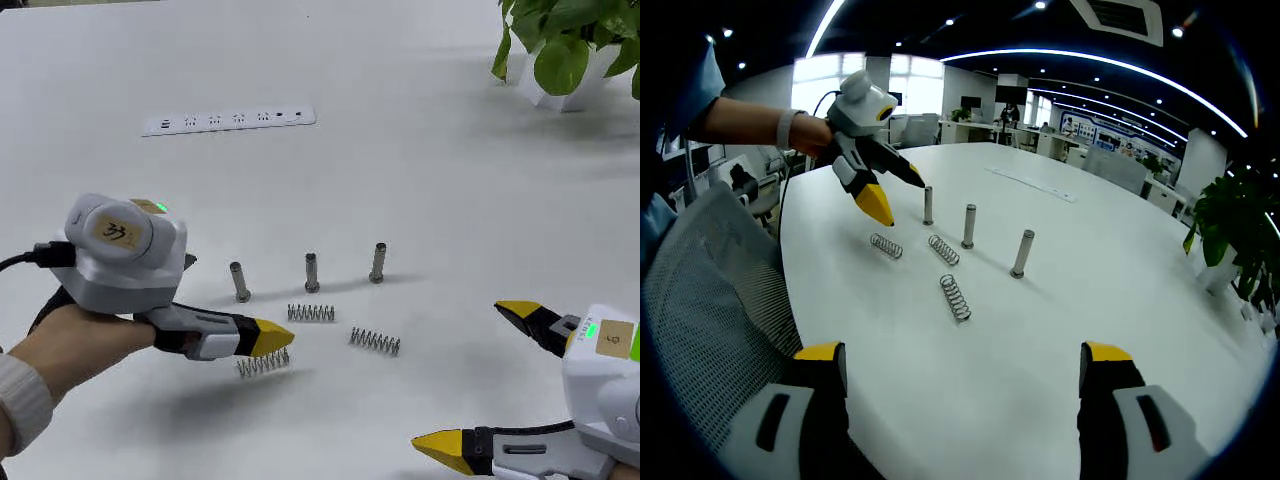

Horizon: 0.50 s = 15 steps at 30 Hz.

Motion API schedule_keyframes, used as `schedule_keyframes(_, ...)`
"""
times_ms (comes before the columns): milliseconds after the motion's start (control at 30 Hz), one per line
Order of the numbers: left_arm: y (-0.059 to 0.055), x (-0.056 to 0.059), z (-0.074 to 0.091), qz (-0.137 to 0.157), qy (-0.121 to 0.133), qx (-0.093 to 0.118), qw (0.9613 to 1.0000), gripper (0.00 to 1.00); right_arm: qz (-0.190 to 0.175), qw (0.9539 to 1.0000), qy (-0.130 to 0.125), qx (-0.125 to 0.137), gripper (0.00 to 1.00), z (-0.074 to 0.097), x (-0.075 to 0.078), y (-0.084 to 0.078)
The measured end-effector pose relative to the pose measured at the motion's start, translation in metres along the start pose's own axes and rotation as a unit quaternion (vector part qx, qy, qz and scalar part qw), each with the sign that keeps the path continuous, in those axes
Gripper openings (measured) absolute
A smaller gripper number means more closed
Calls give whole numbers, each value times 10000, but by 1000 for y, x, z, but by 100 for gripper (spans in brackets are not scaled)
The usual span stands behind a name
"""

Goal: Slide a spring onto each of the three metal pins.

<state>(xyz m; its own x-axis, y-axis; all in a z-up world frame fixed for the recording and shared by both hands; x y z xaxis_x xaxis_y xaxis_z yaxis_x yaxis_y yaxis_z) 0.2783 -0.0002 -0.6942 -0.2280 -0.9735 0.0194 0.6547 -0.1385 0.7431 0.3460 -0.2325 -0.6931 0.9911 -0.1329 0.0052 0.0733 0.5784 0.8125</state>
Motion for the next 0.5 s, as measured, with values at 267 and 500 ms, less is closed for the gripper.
schedule_keyframes(267, -3, 19, 10, 247, 124, 215, 9994, 100, -29, 10000, -34, 15, 98, 1, 0, 1)
schedule_keyframes(500, -13, 24, 21, 561, 213, 398, 9974, 97, -106, 9999, -6, 48, 98, 2, 0, 2)
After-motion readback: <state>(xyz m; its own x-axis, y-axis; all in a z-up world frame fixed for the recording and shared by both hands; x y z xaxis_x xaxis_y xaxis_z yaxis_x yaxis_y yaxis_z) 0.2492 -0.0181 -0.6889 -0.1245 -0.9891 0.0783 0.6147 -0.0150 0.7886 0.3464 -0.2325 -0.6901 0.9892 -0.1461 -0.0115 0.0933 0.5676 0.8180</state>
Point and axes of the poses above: the centre of the closed fingertips' face, and the gripper's own axes: z roughly backward along the fingers, x roughly to its right, y roughly out of its top, the point moved 3 cm from there along z, roughly backward along the fingers, and after that the axes turned 6 degrees about -z, right-handed, at the moved point
